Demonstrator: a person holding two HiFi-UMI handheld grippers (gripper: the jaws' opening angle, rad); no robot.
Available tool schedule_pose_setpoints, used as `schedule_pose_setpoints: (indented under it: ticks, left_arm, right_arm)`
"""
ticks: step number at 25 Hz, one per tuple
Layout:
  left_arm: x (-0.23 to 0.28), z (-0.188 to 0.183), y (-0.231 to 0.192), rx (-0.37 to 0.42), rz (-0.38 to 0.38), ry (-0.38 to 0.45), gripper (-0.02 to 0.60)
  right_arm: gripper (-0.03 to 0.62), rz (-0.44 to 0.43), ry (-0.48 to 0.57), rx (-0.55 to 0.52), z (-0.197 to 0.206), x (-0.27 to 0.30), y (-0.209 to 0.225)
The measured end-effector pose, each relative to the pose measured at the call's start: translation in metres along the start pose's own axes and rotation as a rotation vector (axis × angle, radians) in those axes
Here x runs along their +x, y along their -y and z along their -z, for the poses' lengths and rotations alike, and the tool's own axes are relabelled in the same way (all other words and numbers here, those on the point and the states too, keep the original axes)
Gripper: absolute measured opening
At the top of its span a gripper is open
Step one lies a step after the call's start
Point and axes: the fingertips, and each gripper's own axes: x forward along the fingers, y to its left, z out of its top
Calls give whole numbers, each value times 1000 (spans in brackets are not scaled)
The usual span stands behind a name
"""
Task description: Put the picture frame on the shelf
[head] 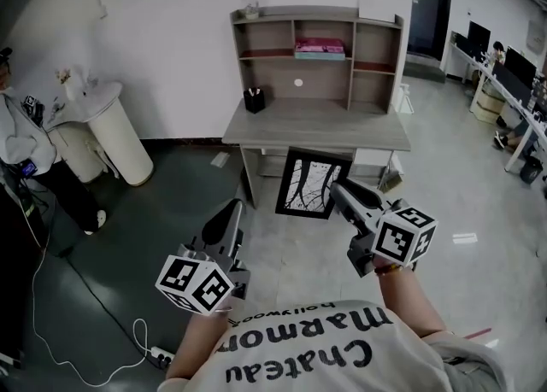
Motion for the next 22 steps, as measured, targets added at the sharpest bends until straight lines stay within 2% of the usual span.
schedule_pose_setpoints:
  ticks: [4, 10, 17, 22]
  left_arm:
    - [36, -8, -14, 16, 3, -5, 17]
    - [80, 9, -44, 27, -9, -32, 17]
    - [128, 32, -74, -18, -24, -44, 17]
    - [157, 47, -86, -42, 9, -60, 17]
  right_arm:
    - [86, -3, 19, 6, -21, 22, 25]
    - [86, 19, 22, 20, -22, 49, 71]
    - [86, 31, -13, 20, -21, 83, 116]
    - [86, 44, -30, 35, -18, 105, 145]
